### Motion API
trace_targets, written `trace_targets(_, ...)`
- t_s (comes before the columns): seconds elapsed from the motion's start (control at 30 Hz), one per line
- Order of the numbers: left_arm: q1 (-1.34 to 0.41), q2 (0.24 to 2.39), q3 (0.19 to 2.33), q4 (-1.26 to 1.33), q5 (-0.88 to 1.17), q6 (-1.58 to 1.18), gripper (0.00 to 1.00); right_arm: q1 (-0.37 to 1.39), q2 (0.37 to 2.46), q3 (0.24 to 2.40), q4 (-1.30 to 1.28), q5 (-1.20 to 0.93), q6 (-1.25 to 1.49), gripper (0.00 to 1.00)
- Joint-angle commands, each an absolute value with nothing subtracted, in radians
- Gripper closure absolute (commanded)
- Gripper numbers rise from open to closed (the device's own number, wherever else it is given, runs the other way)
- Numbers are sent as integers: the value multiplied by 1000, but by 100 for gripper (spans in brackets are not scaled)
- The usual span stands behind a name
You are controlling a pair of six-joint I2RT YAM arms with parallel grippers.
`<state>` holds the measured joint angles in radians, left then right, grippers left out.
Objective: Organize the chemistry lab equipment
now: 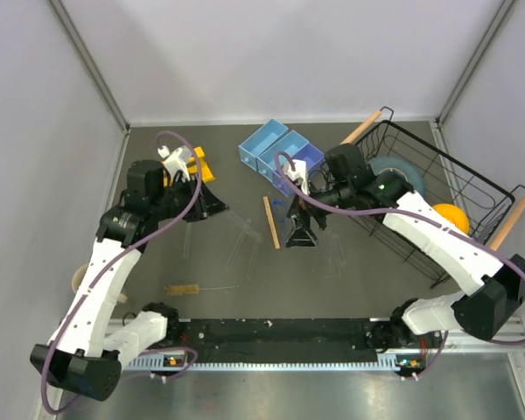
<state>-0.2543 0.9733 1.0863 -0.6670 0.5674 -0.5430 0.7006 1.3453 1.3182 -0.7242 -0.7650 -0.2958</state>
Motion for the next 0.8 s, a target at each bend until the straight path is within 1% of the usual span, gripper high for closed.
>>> trace_targets(0.0, -212, 1005, 1186, -724, 405, -425, 87, 646, 1279, 1336, -741, -825, -354, 1)
trace_targets(0.13, -170, 1081, 1270, -739, 278, -353, 87, 603, 1249, 1310, -738, -847, -357, 1)
trace_targets(0.37, -118, 1244, 1414, -686, 62, -275, 87, 572, 1212, 1278, -719, -857, -353, 1)
trace_targets(0.6, -91, 1423, 1551, -611, -60, -230, 87, 540, 1195, 1259, -703, -885, -337, 1)
trace_targets(0.77, -78, 1529, 1644, -568, -87, -216, 87, 538, 1190, 1250, -695, -887, -333, 1)
